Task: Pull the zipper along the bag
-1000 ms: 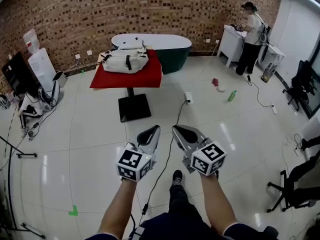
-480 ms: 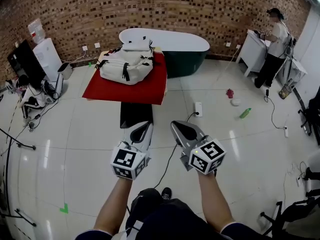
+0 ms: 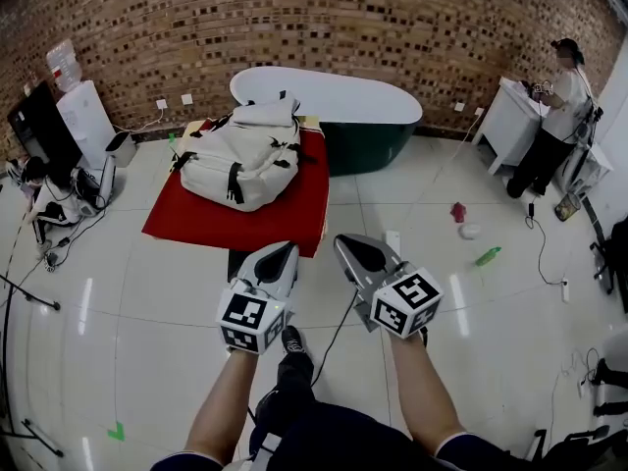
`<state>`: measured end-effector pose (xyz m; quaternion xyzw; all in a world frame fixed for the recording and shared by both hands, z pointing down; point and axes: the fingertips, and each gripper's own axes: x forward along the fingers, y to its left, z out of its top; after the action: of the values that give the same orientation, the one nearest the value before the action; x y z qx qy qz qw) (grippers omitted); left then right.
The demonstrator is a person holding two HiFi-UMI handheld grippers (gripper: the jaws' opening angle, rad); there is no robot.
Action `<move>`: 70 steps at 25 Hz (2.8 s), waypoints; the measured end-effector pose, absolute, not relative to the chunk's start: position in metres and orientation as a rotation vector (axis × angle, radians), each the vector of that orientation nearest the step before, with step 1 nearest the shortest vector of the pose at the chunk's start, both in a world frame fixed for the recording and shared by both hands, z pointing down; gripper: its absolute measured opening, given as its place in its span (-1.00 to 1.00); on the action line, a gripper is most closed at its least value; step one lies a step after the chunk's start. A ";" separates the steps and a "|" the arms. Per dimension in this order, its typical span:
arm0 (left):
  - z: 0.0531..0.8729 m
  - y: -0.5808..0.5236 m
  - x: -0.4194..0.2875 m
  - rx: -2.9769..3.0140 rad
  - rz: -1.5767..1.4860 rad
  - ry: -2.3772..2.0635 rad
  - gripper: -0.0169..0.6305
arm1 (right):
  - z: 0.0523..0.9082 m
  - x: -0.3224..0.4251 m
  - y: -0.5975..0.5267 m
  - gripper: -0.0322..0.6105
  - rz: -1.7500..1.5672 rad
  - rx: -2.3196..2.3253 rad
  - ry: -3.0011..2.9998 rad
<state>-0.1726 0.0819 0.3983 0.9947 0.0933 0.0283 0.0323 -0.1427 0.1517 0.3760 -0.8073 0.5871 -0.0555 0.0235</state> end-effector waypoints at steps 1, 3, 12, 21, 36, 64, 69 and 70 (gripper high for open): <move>0.403 0.072 -0.156 3.060 0.093 0.282 -0.94 | 0.379 -0.126 0.140 -0.89 -0.176 -2.498 1.829; 0.411 0.048 -0.120 3.055 0.121 0.272 -0.94 | 0.385 -0.090 0.114 -0.89 -0.185 -2.496 1.855; 0.445 -0.055 0.003 3.023 0.266 0.177 -0.94 | 0.433 0.043 0.003 -0.89 -0.335 -2.569 1.948; 0.453 -0.134 0.081 2.959 0.334 -0.039 -0.94 | 0.472 0.139 -0.094 -0.65 -0.440 -2.524 2.194; 0.506 -0.205 0.166 2.822 0.614 -0.707 -0.69 | 0.615 0.205 -0.174 -0.60 -0.352 -1.973 3.306; 0.570 -0.231 0.153 2.586 0.789 -0.832 -0.71 | 0.643 0.281 -0.222 -0.82 -0.378 -1.500 4.119; 0.566 -0.234 0.150 2.559 0.746 -0.845 -0.71 | 0.641 0.284 -0.231 -0.81 -0.193 -1.369 4.230; 0.566 -0.234 0.150 2.554 0.746 -0.853 -0.71 | 0.641 0.285 -0.233 -0.81 -0.152 -1.334 4.249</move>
<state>0.1498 -0.2343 0.5664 0.9003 -0.3008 0.2630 0.1727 0.2852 -0.2329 0.6409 -0.2371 0.7549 -0.0270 -0.6108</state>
